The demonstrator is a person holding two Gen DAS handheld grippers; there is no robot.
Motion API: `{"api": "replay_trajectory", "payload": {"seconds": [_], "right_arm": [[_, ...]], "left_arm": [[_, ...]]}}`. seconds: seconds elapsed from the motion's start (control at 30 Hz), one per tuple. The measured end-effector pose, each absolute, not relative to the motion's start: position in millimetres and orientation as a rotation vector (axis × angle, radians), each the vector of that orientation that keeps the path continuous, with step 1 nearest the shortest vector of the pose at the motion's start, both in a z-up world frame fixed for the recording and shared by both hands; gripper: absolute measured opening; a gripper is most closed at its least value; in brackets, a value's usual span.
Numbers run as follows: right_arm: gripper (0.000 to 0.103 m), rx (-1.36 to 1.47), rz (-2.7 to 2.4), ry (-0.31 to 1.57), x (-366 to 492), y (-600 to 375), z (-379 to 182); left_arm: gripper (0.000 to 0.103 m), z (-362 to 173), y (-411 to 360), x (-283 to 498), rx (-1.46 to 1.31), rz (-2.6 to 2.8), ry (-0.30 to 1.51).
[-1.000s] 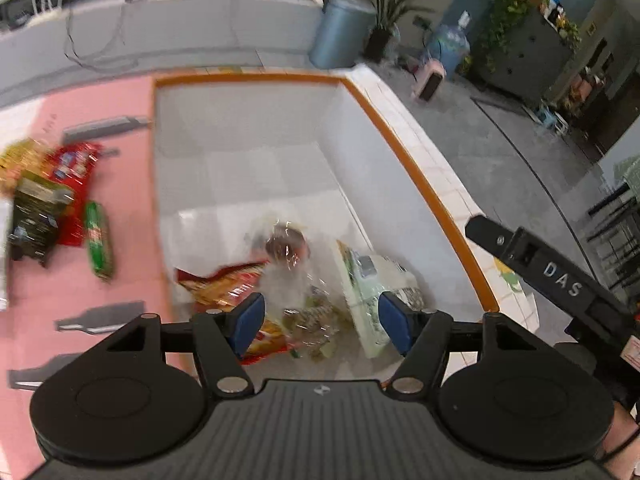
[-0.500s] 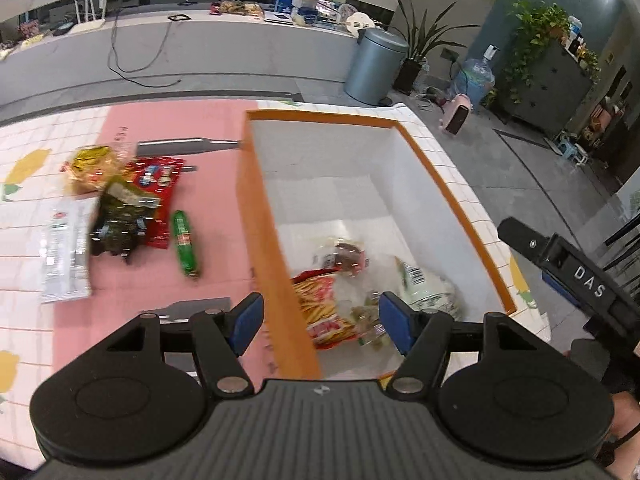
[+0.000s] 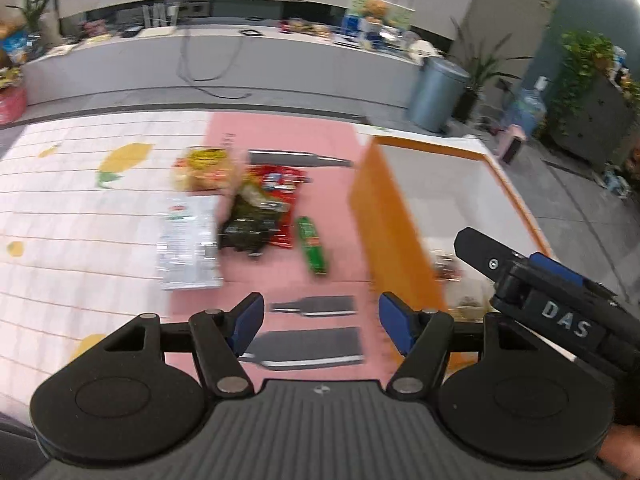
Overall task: Organize snacks
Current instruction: 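Move both open grippers back over the remaining snacks on the table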
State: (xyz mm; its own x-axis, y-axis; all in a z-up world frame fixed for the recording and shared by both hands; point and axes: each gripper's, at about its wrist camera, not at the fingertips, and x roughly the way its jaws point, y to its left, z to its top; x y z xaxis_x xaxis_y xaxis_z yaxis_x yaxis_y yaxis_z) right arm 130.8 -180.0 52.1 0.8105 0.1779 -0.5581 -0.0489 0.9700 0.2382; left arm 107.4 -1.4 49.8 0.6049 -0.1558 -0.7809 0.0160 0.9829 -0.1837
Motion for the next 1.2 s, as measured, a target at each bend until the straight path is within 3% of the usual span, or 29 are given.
{"api": "replay_trajectory", "payload": {"seconds": [0.27,0.33,0.47,0.6,1.2], "right_arm": [[0.08,0.132,0.176,0.68,143.5,-115.9,39.8],[0.072,0.12,0.176,0.686,147.4,-102.7,34.3],[0.071,0.106,0.161,0.708,157.5,-84.6,20.5],[0.063,0.118,0.134,0.715,170.0,-69.2,4.2],[0.058,0.038,0.079,0.838,213.4,-66.5,-60.9]], "left_arm": [[0.078,29.1,67.9,115.5,-0.22,0.023,0.929],[0.078,19.6,82.1,118.8,-0.248,0.028,0.938],[0.078,-3.6,104.6,124.2,-0.293,0.042,0.971],[0.078,-25.9,125.7,125.9,-0.336,0.055,0.98],[0.082,-71.1,110.3,182.2,-0.258,-0.087,0.892]]}}
